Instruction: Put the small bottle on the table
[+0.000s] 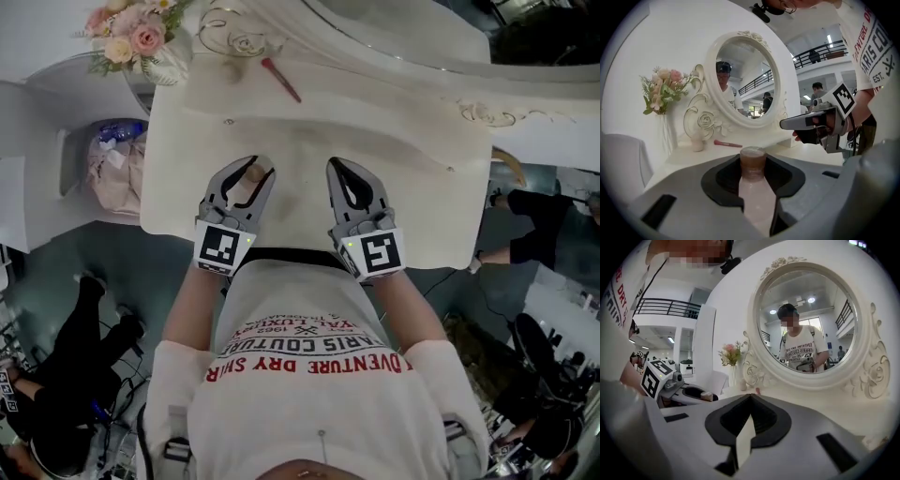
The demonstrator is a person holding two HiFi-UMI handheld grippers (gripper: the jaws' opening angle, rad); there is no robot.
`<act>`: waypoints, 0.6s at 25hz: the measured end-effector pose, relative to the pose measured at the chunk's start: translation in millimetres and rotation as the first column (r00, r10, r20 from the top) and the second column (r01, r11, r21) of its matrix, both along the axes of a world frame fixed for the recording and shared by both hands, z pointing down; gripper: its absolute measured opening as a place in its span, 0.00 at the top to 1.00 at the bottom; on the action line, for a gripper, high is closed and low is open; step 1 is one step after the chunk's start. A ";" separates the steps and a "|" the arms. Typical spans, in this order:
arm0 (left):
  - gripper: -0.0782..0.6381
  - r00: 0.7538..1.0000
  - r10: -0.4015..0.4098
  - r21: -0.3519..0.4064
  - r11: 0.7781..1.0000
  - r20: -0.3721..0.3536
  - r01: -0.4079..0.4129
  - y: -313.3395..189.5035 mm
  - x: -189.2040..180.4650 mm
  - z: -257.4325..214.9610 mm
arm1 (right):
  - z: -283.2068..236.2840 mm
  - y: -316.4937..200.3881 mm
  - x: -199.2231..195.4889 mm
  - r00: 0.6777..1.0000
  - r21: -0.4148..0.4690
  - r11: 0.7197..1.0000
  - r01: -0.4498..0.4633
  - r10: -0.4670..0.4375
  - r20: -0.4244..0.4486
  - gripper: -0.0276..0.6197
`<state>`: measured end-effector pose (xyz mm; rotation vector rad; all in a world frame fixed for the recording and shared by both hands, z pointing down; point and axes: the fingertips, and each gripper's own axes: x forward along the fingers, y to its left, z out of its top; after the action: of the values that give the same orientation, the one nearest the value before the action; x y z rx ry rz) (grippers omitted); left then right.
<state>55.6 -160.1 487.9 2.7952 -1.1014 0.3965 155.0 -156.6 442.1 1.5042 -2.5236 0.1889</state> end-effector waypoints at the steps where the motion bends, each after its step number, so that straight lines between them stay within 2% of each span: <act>1: 0.69 1.000 -0.009 -0.002 1.000 0.004 0.009 -2.8 1.5 7.4 | 6.3 -3.5 0.8 1.000 -0.005 1.000 0.010 -0.010 0.001 0.96; 6: 0.69 0.998 -0.030 -0.010 0.999 0.060 0.031 -10.1 8.0 41.1 | 33.5 -16.2 2.0 0.998 -0.034 0.998 0.061 -0.061 0.008 0.96; 10: 0.69 0.998 -0.039 -0.045 0.998 0.041 0.041 -16.2 11.5 58.0 | 47.2 -22.8 4.6 0.997 -0.061 0.995 0.078 -0.077 0.003 0.96; 15: 0.69 0.999 -0.043 -0.038 0.998 0.021 0.044 -27.7 12.2 58.1 | 56.2 -34.1 6.3 0.995 -0.075 0.993 0.095 -0.095 0.004 0.96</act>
<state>67.9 -187.8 546.1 2.7350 -1.1437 0.4373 161.4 -190.6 498.3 1.3529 -2.5517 0.2669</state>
